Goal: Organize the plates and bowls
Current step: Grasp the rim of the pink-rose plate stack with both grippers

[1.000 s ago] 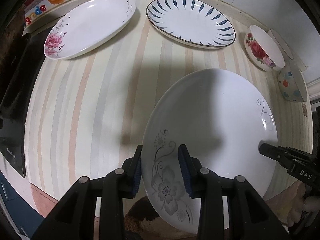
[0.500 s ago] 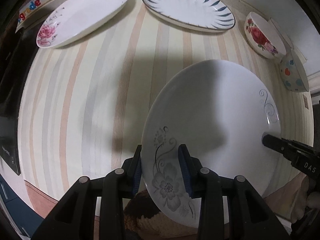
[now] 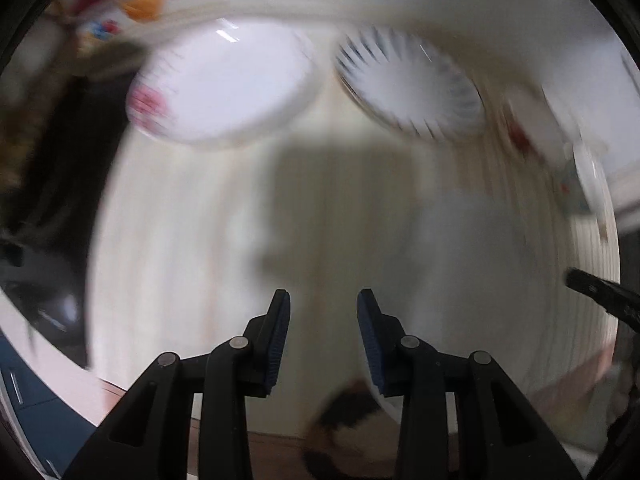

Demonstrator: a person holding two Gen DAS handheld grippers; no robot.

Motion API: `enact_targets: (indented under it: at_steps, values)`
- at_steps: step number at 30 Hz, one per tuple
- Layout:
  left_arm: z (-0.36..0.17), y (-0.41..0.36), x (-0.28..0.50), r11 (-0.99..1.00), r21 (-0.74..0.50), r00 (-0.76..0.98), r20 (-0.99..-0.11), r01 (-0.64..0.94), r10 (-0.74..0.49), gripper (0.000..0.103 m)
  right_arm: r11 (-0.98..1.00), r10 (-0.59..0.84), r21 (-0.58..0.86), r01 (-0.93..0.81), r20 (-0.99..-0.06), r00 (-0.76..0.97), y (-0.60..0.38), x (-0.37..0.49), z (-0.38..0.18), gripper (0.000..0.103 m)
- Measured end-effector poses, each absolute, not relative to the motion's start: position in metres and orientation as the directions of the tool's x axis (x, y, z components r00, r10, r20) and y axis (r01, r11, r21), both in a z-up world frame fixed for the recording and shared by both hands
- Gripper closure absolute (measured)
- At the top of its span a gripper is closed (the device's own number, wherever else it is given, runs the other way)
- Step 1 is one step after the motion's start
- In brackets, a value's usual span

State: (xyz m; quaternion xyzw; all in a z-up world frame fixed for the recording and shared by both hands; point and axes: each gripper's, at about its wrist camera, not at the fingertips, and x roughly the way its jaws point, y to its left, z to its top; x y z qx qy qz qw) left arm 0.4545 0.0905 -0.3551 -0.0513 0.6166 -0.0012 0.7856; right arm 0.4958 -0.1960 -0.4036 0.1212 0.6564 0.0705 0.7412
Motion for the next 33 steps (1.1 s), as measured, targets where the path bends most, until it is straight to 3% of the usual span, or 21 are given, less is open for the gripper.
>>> enact_targets:
  at_steps: [2, 5, 10, 17, 24, 27, 33]
  values:
    - [-0.347, 0.119, 0.47, 0.987, -0.099, 0.281, -0.958, -0.129, -0.06, 0.062, 0.975, 0.218, 0.22, -0.011, -0.955, 0.203, -0.176, 0.512, -0.376, 0.077]
    - [-0.354, 0.16, 0.502, 0.961, -0.121, 0.298, -0.954, -0.249, -0.043, 0.062, 0.966, 0.256, 0.235, -0.109, -0.928, 0.27, -0.131, 0.554, -0.353, 0.061]
    - [-0.383, 0.22, 0.548, 0.899, -0.162, 0.282, -0.958, -0.407, -0.045, 0.062, 0.916, 0.378, 0.309, -0.257, -0.879, 0.291, -0.035, 0.654, -0.355, 0.061]
    - [-0.422, 0.235, 0.579, 0.878, -0.164, 0.234, -0.97, -0.449, -0.062, 0.062, 0.904, 0.346, 0.256, -0.342, -0.909, 0.233, 0.066, 0.755, -0.399, 0.061]
    - [-0.446, 0.236, 0.599, 0.881, -0.158, 0.231, -0.971, -0.445, -0.058, 0.065, 0.904, 0.303, 0.228, -0.362, -0.938, 0.166, 0.093, 0.795, -0.445, 0.066]
    - [-0.447, 0.236, 0.602, 0.88, -0.156, 0.248, -0.968, -0.448, -0.045, 0.068, 0.897, 0.319, 0.255, -0.362, -0.939, 0.129, 0.098, 0.801, -0.459, 0.082]
    - [-0.45, 0.229, 0.596, 0.884, -0.151, 0.268, -0.963, -0.442, -0.031, 0.071, 0.879, 0.381, 0.313, -0.36, -0.914, 0.135, 0.085, 0.801, -0.458, 0.085]
